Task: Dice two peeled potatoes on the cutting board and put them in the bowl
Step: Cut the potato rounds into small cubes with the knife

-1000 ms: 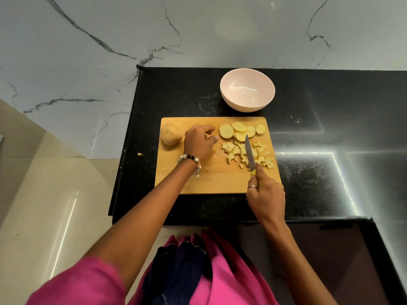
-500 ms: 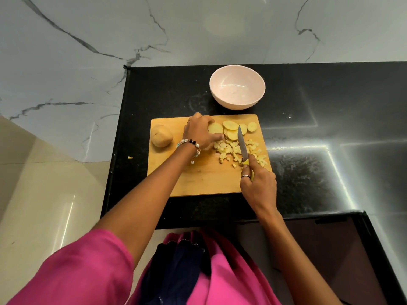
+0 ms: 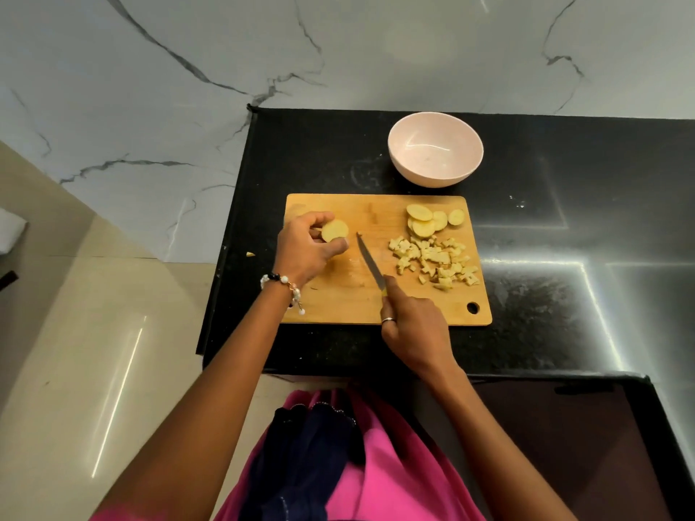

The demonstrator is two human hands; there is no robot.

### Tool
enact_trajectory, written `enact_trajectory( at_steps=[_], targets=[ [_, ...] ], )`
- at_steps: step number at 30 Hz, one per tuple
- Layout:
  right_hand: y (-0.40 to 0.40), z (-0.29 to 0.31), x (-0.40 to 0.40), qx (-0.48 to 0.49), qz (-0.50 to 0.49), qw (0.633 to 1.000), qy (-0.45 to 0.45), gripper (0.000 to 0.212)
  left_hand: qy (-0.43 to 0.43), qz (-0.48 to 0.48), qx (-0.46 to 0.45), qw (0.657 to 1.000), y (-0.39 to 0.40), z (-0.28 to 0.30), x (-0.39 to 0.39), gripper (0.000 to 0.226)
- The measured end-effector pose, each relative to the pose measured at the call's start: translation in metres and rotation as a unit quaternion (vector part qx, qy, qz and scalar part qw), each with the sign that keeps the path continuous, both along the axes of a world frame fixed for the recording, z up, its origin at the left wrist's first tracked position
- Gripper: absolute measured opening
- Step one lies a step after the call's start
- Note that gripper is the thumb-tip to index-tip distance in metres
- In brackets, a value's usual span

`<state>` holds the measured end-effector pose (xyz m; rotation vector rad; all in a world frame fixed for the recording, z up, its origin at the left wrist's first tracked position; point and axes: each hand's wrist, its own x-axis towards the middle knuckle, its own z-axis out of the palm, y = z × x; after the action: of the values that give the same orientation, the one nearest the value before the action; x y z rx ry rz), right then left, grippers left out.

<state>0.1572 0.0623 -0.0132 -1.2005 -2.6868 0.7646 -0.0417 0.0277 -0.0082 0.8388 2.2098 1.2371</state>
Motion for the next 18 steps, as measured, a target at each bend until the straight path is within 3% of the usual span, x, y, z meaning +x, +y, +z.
enact_trajectory(
  at_steps=[5, 14, 18],
  targets=[
    [-0.003, -0.002, -0.031, 0.001, 0.0, 1.0, -0.026, 0.051, 0.023, -0.012, -0.006, 1.0, -0.005, -0.007, 0.007, 0.059],
    [-0.004, -0.003, 0.001, 0.006, -0.123, 0.992, -0.003, 0.052, 0.085, -0.046, -0.013, 0.995, -0.014, -0.025, 0.023, 0.07],
    [-0.01, -0.003, 0.011, 0.03, -0.055, 0.998, -0.004, 0.05, 0.112, -0.065, -0.017, 0.991, -0.009, -0.03, 0.033, 0.072]
  ],
)
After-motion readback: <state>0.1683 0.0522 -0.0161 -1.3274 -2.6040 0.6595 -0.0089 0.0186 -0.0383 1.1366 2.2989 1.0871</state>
